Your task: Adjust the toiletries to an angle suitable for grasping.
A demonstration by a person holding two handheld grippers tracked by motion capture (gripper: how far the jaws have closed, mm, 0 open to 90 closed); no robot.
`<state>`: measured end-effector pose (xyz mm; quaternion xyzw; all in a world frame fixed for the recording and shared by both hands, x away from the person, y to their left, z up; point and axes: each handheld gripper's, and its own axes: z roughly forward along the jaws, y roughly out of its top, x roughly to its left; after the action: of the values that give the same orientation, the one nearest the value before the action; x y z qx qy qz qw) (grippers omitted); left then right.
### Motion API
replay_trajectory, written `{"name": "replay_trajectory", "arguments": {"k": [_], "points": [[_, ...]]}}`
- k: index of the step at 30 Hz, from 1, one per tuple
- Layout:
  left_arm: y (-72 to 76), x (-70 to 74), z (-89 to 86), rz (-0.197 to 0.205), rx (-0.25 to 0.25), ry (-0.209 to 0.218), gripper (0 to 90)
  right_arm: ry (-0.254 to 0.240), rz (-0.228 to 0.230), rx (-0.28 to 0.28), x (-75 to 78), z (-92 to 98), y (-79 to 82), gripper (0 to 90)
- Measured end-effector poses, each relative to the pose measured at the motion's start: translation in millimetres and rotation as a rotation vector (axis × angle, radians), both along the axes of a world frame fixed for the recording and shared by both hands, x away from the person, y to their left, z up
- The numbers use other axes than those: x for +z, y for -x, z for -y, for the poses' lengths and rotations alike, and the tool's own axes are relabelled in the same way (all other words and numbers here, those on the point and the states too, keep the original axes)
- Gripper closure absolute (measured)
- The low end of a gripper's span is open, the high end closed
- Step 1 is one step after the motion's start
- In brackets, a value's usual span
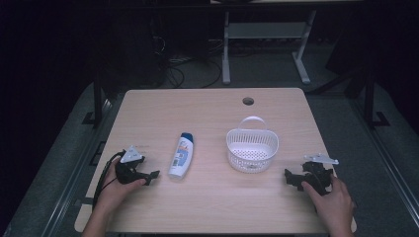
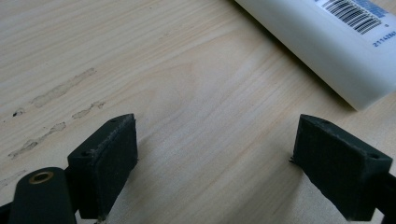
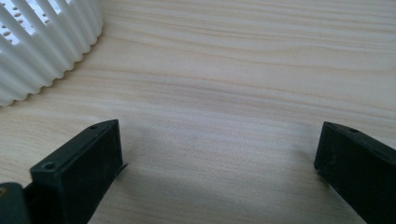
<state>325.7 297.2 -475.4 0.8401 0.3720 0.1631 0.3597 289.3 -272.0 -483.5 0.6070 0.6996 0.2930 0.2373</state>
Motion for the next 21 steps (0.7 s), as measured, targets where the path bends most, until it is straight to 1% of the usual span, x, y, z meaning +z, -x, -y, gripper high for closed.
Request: {"name": "replay_trajectory", "arguments": {"k": [17,19,20,21], "points": [[0.2,0.4,-0.5,0.002,0.007,-0.001,14.7,0.000,0.001,0.000,0.0,0.1,0.2,0.4],[0.3,1.4,-1.5,0.002,0.010,0.001,17.5,0.000,0.001,-0.001,0.0,0.1,0.2,0.4],[0.5,2.5,-2.5,0.003,0.005,0.000,26.5,0.000,0.001,-0.001,0.0,0.1,0.2,0.4],[0.6,3.4,-3.4,-0.003,0.005,0.004,26.5,0.000,0.001,-0.001,0.0,0.1,0.2,0.4]]}}
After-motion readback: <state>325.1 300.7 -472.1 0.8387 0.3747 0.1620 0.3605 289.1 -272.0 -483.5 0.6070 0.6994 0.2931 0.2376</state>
